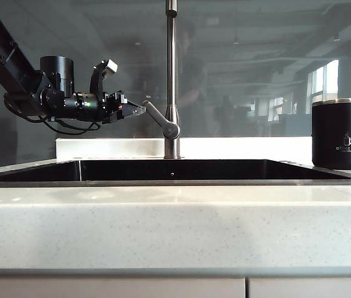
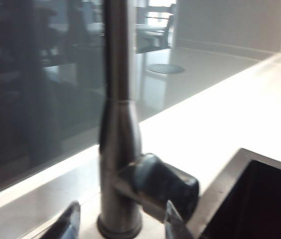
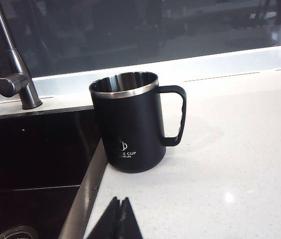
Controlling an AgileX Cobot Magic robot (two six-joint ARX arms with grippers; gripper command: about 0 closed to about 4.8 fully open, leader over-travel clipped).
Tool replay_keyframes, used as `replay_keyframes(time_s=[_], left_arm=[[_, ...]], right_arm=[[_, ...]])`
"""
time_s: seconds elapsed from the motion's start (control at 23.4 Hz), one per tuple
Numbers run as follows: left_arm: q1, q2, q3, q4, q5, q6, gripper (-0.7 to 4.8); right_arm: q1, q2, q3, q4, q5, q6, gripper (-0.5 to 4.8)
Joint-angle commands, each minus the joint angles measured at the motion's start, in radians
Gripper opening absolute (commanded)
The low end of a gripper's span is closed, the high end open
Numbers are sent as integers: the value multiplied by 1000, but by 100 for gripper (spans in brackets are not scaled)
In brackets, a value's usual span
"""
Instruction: Pick up the mug next to the sink, go to the faucet to get some water, pour the water into the sink, and finally put the mug back to its place.
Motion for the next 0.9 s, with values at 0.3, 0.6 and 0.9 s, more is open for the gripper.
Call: replay_keyframes(time_s=[0.3,0.6,0.9], left_arm=[[1,-129,2,-106,-23,-12,210],[1,-278,2,-176,-47,32,19],[1,-463,2,-372,-281,33,-6]], right_arm=[[-1,-2,-4,19,-2,-3,-7],[-1,-2,-4,19,-1,-3,-8],[-1,-2,-4,19,-1,-3,-7]])
